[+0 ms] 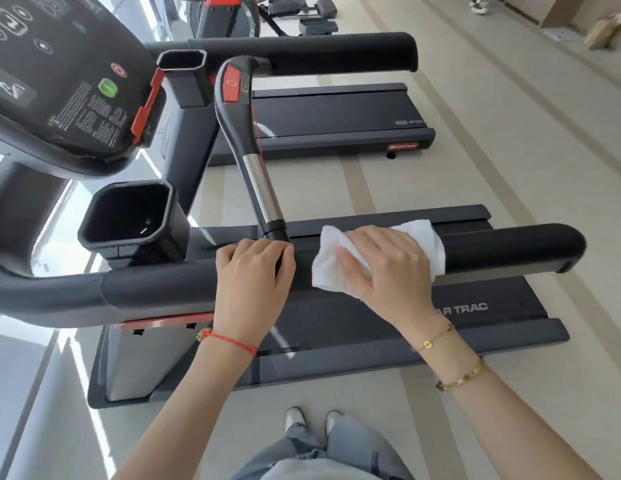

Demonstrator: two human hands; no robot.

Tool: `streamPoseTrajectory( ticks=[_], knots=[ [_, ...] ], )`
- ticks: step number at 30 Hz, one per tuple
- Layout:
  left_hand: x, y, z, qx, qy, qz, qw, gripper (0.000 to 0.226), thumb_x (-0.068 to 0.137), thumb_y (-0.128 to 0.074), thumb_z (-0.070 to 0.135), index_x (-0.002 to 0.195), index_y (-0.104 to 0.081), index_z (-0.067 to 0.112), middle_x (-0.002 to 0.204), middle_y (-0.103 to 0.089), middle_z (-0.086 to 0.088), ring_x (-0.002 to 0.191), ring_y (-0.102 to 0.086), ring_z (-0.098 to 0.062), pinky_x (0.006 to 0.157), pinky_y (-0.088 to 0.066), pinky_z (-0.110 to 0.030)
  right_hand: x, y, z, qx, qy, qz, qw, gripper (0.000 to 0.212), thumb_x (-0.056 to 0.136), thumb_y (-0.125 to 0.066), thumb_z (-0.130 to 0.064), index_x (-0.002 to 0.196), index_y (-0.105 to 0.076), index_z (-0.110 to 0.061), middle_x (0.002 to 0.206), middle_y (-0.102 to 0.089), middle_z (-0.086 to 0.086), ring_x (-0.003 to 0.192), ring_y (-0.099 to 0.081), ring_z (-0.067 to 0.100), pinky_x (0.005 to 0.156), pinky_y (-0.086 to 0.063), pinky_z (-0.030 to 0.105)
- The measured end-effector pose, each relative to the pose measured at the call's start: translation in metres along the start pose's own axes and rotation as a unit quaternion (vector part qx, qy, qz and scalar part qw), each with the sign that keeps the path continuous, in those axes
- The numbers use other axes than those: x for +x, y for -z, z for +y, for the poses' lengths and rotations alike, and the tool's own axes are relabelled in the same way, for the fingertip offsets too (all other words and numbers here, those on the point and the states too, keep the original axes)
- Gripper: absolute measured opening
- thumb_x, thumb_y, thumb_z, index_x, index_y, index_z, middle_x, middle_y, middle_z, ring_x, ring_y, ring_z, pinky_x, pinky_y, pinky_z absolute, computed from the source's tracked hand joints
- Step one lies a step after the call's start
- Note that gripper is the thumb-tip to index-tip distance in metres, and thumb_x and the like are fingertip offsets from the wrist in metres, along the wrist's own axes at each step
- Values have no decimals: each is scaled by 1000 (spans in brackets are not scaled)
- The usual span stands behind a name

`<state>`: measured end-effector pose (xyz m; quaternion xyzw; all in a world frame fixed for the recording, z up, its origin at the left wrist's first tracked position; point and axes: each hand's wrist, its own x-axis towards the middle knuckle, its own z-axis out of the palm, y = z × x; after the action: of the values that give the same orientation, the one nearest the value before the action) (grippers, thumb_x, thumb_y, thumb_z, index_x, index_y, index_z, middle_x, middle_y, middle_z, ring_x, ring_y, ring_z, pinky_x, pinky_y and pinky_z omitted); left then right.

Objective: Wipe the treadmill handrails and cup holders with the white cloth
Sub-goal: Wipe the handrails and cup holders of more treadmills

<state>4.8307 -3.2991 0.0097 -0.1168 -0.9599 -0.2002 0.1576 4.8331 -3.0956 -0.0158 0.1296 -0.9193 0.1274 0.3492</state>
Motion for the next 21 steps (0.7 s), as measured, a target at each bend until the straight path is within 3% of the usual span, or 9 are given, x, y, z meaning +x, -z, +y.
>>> streamPoseTrajectory(
  ticks=[3, 6, 16, 21],
  knots=[
    [2, -4, 7, -15, -6, -3, 1000, 22, 98, -50, 21, 93, -71, 18, 87, -69, 6, 84, -60, -21, 87, -35, -35, -5, 5, 12, -8, 52, 11, 999, 25, 97, -55, -34, 103, -70, -16, 99, -69, -3, 90, -64, 18, 84, -48, 30],
    [6, -11, 24, -30, -13, -4, 999, 19, 97, -53, 20, 92, -71, 18, 85, -69, 5, 83, -60, -21, 85, -33, -33, -12, 12, 30, -28, 65, 14, 997, 26, 97, -56, -34, 107, -70, -15, 102, -69, -2, 94, -63, 18, 89, -46, 29],
    [15, -53, 122, -37, -11, -23, 999, 25, 100, -47, 25, 97, -71, 17, 92, -70, 4, 88, -59, -21, 90, -34, -35, -37, 60, 130, -36, 4, -20, 999, 35, 101, -47, -39, 109, -68, -12, 108, -69, 1, 102, -63, 23, 96, -44, 33],
    [17, -74, 172, -34, 6, -8, 999, 26, 100, -47, 26, 97, -71, 17, 91, -70, 4, 88, -59, -22, 92, -34, -36, -45, 86, 188, -33, 2, -27, 999, 35, 101, -46, -39, 108, -68, -12, 105, -69, 0, 99, -63, 24, 93, -44, 34]
  ],
)
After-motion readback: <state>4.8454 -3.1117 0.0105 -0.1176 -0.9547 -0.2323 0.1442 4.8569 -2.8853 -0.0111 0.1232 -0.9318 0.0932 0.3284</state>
